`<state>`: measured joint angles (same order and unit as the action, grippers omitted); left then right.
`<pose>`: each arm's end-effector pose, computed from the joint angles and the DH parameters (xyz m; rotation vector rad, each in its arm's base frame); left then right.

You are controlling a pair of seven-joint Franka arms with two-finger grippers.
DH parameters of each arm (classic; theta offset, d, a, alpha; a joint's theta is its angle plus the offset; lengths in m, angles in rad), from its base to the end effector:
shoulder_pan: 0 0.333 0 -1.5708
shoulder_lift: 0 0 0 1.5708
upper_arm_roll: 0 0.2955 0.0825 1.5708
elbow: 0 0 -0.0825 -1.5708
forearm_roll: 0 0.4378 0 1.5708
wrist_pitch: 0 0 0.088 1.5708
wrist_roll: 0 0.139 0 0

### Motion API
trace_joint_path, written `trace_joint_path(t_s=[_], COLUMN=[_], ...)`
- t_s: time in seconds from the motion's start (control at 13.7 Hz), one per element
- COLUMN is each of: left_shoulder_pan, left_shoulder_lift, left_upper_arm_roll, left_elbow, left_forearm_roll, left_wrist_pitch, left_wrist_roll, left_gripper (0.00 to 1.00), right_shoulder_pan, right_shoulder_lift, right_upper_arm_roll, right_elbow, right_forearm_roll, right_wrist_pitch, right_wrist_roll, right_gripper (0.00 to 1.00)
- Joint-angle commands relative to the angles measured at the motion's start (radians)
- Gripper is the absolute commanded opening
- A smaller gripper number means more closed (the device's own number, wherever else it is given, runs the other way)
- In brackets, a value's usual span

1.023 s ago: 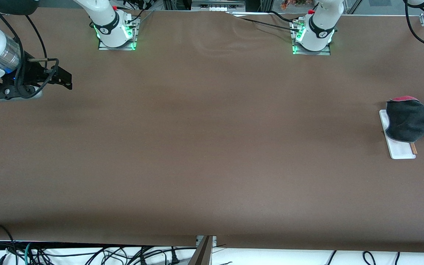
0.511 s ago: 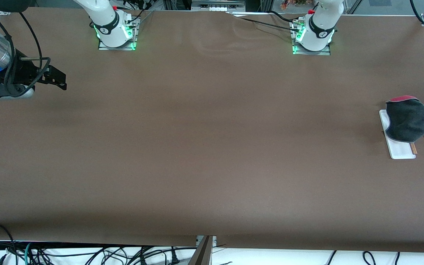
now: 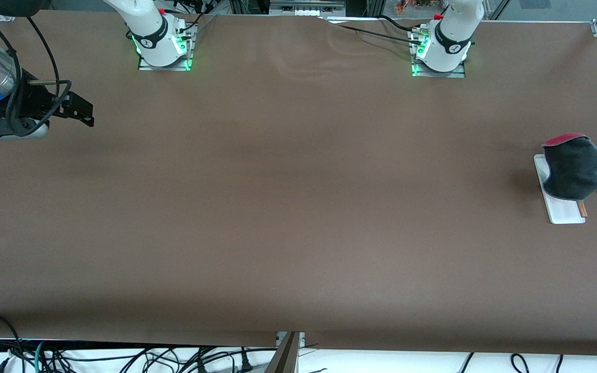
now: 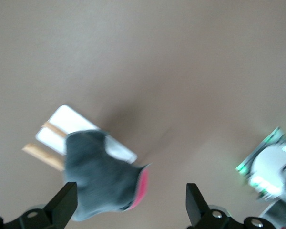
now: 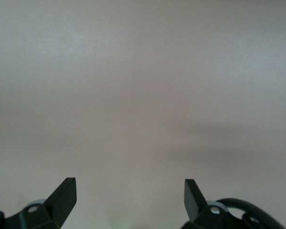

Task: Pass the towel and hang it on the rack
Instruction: 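Open the left gripper and release the towel on the rack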

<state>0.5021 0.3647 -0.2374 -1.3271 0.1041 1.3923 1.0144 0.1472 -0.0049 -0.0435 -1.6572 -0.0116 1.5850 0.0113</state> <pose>0.6358 0.2099 0.4552 2.7597 -1.0757 -0.3635 0.5995 0.0607 0.5309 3.1213 0.1452 -0.1040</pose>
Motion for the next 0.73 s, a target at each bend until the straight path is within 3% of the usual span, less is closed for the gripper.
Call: trace_joint_path(t_s=[0.0,0.15,0.37,0.51,0.66], left_shoulder_pan=[0.007,-0.078,-0.252,-0.38,-0.415], left_shoulder_lift=[-0.021,-0.061,-0.128,-0.157,-0.261], left_upper_arm_roll=[-0.117,-0.11,-0.024,0.076,0.118], left_elbow=[0.02,0.006,-0.009,-0.03,-0.183], left_forearm_roll=[-0.009,-0.055,-0.055,-0.053,-0.078], left_wrist_pitch=[-0.039,-0.039,-0.026,-0.016,0.119], left_wrist_roll=[-0.277,-0.544,-0.781,-0.902,-1.002], left_gripper=[1.0,1.0,1.0,1.0,1.0], right_shoulder_pan=[-0.006,-0.003,-0.003,-0.001,-0.001], right_shoulder_lift=[0.005,0.0,-0.001,-0.003,-0.003], right_upper_arm_roll=[0.005,0.01,0.011,0.011,0.011], right_elbow=[0.023,0.024,0.025,0.025,0.025], right_forearm_roll=[0.01,0.01,0.019,0.019,0.019], right_wrist_pitch=[-0.014,-0.013,-0.014,-0.014,-0.014], right_wrist_roll=[-0.023,-0.033,-0.033,-0.036,-0.039], right_gripper=[1.0,1.0,1.0,1.0,1.0])
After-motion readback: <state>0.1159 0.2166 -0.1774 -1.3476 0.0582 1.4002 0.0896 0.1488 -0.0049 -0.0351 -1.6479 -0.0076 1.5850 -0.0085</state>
